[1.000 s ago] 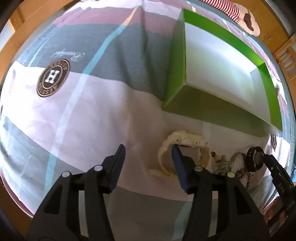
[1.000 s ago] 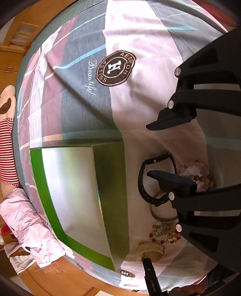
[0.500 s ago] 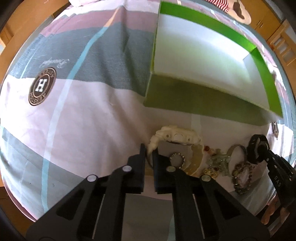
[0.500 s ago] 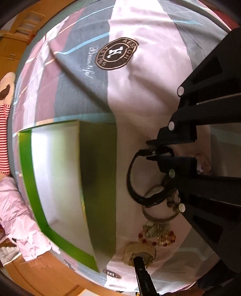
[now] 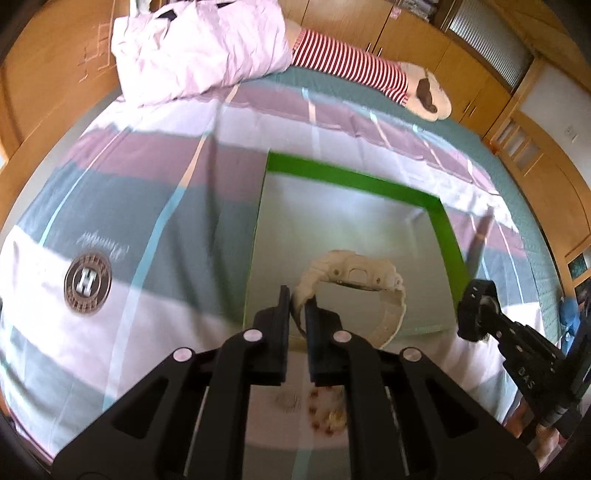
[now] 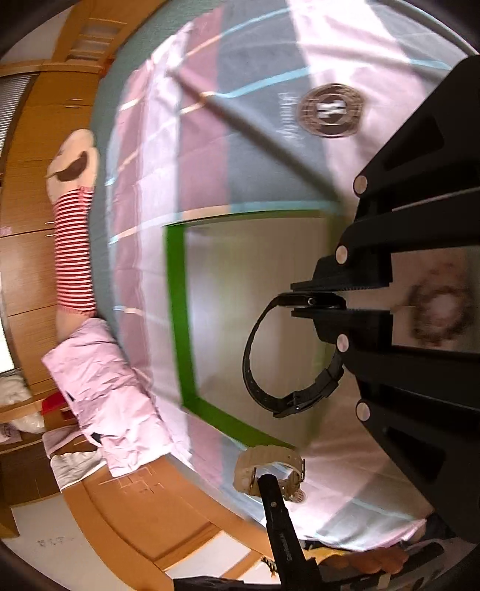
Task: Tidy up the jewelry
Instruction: 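Carry both watches into the green box and open both tools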
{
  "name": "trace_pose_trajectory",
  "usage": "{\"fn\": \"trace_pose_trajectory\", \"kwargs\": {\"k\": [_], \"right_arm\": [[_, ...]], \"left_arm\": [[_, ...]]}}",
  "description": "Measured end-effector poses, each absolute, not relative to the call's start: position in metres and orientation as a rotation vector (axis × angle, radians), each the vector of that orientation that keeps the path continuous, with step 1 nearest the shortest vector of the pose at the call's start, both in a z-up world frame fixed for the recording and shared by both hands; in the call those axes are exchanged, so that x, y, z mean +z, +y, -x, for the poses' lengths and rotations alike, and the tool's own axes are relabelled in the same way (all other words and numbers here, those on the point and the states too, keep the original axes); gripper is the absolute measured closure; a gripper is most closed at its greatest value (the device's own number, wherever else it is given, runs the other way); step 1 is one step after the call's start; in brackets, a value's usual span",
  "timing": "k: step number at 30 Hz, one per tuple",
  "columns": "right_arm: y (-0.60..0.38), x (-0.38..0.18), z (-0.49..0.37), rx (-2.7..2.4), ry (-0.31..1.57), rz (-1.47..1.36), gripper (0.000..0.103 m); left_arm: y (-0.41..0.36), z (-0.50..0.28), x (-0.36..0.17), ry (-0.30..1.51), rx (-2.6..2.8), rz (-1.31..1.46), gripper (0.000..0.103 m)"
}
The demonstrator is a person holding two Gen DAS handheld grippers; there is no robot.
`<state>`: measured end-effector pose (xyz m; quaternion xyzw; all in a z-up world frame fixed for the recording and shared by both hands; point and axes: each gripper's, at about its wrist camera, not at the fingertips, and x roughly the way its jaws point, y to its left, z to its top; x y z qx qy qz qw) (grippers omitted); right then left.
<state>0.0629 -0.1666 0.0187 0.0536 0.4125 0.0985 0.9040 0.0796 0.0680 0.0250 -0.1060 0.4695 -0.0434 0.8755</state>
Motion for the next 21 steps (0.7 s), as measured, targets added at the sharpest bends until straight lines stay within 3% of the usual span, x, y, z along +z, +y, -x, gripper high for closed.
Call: {"fn": "trace_pose_trajectory", "kwargs": {"k": [9,10,12,13,19,21], "right_arm": [[-0.166,-0.007,-0.086,0.179,0.896,-0.125,0.095],[-0.166,-0.006,-0.085,0.182,0.893,-0.124,0.090],[-0.169,0.002,-0.079,0.187,0.887,-0.139,0.062],[-0.172,0.007,-0.073,0.193,0.871,-0.158,0.047],[-0.183,0.015,-0.031,0.273,0.957,-0.165,0.047],[-0.180,-0.001,-0.022,0.270,1.030,-0.112,0.048]], "left_arm": [[0.073,-0.110,0.000,1.030,-0.061,0.226,0.093],[0.073,-0.111,-0.003,1.025,-0.073,0.235,0.090],[0.072,-0.112,-0.006,1.008,-0.084,0.259,0.058],[0.072,-0.110,-0.005,1.003,-0.078,0.259,0.053],[0.059,-0.080,0.007,1.053,-0.142,0.189,0.048],[0.054,-0.062,0.002,1.105,-0.150,0.133,0.036]]}}
